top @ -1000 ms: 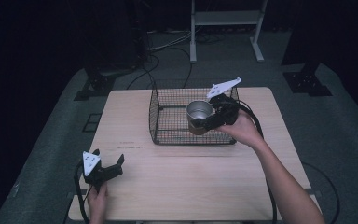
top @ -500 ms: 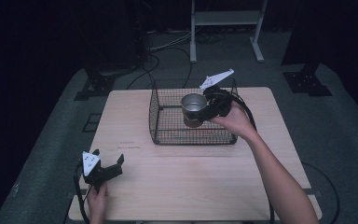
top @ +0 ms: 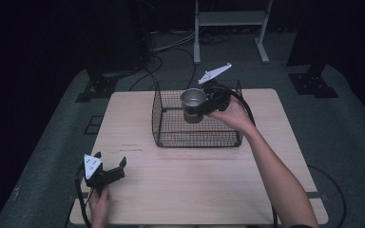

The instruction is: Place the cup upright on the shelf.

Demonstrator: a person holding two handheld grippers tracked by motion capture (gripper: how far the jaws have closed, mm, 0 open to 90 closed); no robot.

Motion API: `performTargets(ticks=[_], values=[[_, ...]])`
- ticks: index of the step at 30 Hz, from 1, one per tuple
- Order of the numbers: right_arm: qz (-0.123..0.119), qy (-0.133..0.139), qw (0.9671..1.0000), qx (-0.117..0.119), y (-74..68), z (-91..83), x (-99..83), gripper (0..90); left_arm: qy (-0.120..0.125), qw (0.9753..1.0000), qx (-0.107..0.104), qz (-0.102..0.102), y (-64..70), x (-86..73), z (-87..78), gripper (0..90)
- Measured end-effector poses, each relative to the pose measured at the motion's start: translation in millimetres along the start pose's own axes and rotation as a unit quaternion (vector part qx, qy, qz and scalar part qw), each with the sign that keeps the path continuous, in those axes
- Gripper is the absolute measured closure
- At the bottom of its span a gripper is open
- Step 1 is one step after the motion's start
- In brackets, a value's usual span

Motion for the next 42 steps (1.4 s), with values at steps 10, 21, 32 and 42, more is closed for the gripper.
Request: performTargets(ticks=[10,21,32,42], values=[[0.001,-0.003,1.0000,-0.001,6.8,6.6,11.7,18.1,-0.001,1.0000,-0.001,-0.002,-0.4,0.0,-0.5,0.0],[0.022,-0.020,0.9996,-0.004,19.4,28.0,5.1,18.0,0.003,1.0000,0.000,-0.004,-0.4,0.4,0.0,0.0],[0.041,-0.029,0.9987,-0.007,33.4,45.3,-2.6,18.0,-0.001,1.0000,0.000,-0.002,-0.8,-0.2,-0.7,0.0],[0.057,-0.041,0.9974,-0.018,45.5,65.6,-14.5,18.0,0.000,1.0000,0.000,-0.003,-0.9,0.0,-0.8,0.0]])
Point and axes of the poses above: each handheld gripper's, and its own axes: z roughly forward along the jaws, x roughly out of its top, y roughly to its right, the point moved 9 cm from there along z, roughly forward along the jaws, and after that the axes turned 7 degrees about z, right-handed, at the moved point
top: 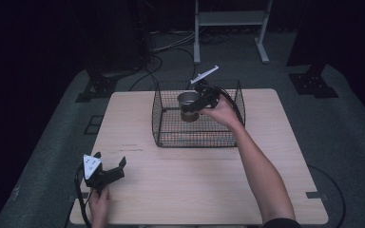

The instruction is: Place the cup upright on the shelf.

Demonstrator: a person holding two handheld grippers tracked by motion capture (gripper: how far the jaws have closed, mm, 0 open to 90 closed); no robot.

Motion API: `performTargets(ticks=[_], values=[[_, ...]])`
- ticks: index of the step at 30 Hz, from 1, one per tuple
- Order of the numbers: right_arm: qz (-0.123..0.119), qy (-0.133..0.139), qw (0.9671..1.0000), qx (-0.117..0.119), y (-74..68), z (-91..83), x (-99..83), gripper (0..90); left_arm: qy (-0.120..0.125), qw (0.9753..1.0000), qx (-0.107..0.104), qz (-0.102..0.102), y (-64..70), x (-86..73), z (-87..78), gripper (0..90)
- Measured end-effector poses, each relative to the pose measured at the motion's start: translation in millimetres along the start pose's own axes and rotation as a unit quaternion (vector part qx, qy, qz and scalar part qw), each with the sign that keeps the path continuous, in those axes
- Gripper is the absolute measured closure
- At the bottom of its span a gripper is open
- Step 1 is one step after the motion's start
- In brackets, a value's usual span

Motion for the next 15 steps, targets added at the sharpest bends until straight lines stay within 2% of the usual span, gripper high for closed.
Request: performTargets(ticks=[5,10,15], values=[[0.008,-0.011,0.9999,-0.009,8.6,9.6,-5.2,18.0,0.000,1.0000,0.000,0.000,-0.3,-0.1,-0.3,0.0],[0.021,-0.002,0.9997,-0.011,17.3,14.4,-5.5,18.0,0.003,1.0000,0.000,-0.002,-0.2,0.3,0.0,0.0],[0.032,-0.011,0.9992,-0.021,24.3,21.0,-9.8,18.0,0.002,1.0000,0.000,-0.004,-0.4,0.3,-0.4,0.0]])
Point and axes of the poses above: each handheld gripper's, and its own axes: z roughly forward along the jaws, x roughly out of its top, y roughly to its right, the point moved 9 cm from there along z, roughly forward along the jaws, and after that the axes turned 7 degrees about z, right-handed, at the moved point
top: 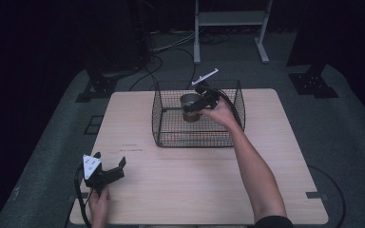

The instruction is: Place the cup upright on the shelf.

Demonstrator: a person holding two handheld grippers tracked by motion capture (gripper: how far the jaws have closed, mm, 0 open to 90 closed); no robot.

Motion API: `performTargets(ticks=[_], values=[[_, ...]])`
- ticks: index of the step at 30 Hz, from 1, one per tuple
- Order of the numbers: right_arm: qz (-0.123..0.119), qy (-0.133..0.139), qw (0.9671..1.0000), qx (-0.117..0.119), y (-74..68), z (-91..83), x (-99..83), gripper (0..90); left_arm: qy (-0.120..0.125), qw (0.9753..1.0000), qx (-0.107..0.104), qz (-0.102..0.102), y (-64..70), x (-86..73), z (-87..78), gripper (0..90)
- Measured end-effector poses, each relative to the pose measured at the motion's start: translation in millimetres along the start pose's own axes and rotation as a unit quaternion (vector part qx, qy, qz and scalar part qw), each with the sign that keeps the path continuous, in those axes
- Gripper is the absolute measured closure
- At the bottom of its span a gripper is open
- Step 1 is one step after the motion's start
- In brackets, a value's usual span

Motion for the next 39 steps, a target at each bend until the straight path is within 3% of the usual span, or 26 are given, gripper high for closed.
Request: performTargets(ticks=[15,30,33,39], values=[[0.020,-0.028,0.9993,-0.012,20.7,26.1,-9.9,18.0,0.002,1.0000,0.000,-0.003,-0.4,0.1,0.0,0.0],[0.022,-0.052,0.9983,-0.017,25.2,46.3,-15.6,17.8,0.001,1.0000,0.000,-0.005,-1.6,0.0,0.1,0.0],[0.033,-0.049,0.9982,-0.013,27.8,48.5,-16.8,17.8,0.002,1.0000,0.000,-0.004,-1.4,0.0,0.1,0.0],[0.025,-0.065,0.9973,-0.024,28.6,54.0,-21.6,17.8,0.002,1.0000,0.000,-0.005,-1.5,0.0,0.0,0.0]])
Point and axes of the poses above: each handheld gripper's, and its own axes: z roughly forward along the jaws, x roughly out of its top, y roughly to its right, the point moved 9 cm from there along z, roughly forward along the jaws, and after that the axes turned 7 degrees about z, right-handed, at the moved point
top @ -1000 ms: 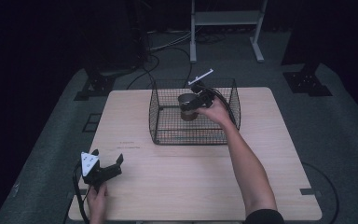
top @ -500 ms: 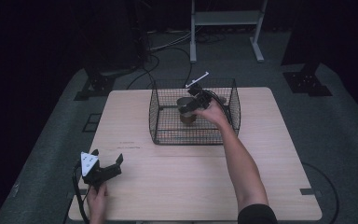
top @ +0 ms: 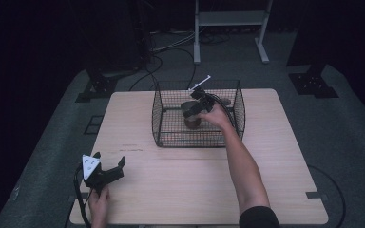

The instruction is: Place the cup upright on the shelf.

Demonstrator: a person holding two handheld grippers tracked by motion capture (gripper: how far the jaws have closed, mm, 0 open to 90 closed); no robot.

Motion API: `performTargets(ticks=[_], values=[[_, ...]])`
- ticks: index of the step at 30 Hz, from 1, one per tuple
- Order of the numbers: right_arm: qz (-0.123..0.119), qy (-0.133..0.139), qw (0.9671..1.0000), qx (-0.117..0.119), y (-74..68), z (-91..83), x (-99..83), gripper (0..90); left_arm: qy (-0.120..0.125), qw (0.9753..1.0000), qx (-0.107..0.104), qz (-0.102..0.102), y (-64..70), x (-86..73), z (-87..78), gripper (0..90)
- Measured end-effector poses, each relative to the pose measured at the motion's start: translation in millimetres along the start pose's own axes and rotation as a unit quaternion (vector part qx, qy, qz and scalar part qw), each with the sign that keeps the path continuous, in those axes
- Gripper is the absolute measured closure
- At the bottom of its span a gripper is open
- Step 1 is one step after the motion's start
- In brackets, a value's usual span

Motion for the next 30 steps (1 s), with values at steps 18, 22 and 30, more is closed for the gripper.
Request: performTargets(ticks=[18,22,30], values=[[-0.022,-0.014,0.9996,-0.009,-5.7,-2.0,-5.6,13.9,-0.001,1.0000,0.000,0.004,1.1,-0.1,0.2,0.0],[-0.022,-0.017,0.9995,-0.013,-3.3,-3.2,-8.1,12.9,-0.002,1.0000,0.001,0.006,1.2,-0.2,0.2,0.0],[-0.029,-0.018,0.9992,-0.021,-1.1,-5.9,-10.9,12.9,-0.002,1.0000,0.001,0.008,1.6,-0.1,0.6,0.0]])
Point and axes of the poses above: each handheld gripper's, and its own axes: z roughly forward along the jaws, x roughly out of its top, y roughly to its right, the point moved 9 cm from there along z, roughly forward along the jaws, and after that the axes turned 7 degrees about z, right-handed, at the moved point
